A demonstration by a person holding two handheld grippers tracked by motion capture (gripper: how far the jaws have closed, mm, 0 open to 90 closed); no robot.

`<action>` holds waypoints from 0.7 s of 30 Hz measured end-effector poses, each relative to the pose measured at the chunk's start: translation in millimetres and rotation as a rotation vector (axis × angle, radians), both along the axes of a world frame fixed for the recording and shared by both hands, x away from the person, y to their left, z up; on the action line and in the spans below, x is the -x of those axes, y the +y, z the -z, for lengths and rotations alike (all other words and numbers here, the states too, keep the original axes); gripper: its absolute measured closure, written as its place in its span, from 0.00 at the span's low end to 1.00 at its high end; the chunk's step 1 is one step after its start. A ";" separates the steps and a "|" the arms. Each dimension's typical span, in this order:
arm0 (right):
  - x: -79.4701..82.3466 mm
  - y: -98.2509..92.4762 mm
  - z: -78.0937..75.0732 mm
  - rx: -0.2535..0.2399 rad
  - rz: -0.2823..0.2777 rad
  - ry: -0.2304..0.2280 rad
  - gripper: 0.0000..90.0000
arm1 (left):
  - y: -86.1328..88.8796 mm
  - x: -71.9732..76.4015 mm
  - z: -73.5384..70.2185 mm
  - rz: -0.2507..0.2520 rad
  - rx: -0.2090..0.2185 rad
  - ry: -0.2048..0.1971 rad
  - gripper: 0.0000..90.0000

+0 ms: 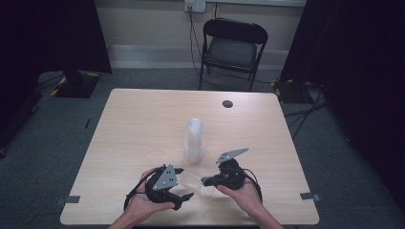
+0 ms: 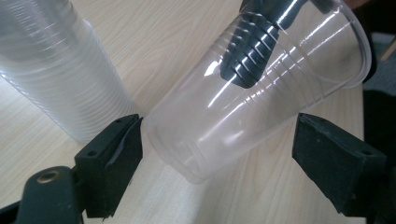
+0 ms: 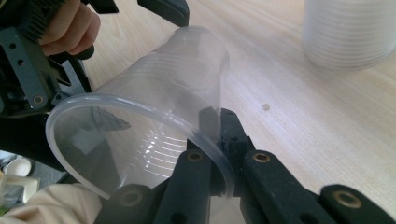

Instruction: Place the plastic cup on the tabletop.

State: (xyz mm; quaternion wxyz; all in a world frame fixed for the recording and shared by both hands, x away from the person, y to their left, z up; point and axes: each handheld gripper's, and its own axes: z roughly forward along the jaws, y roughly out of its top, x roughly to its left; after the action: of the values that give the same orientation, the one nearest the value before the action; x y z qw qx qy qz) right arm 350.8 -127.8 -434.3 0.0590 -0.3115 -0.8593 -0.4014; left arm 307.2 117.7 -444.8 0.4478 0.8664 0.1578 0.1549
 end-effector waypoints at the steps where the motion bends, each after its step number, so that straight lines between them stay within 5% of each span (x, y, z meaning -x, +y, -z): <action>1: -0.9 0.7 0.5 0.004 -0.002 0.009 1.00 | -1.0 0.8 0.7 0.015 -0.011 -0.004 0.18; 16: -3.5 18.2 0.5 0.049 -0.062 0.075 1.00 | -16.2 9.8 7.5 0.084 -0.164 -0.135 0.19; 21: -3.1 21.8 1.7 0.044 -0.063 0.080 1.00 | -18.7 11.8 7.6 0.075 -0.169 -0.146 0.22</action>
State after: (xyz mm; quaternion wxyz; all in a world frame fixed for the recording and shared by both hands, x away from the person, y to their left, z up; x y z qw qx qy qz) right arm 353.9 -106.1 -436.0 0.0990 -0.3013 -0.8743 -0.3675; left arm 295.4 99.1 -452.4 0.3889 0.8927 0.0787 0.2135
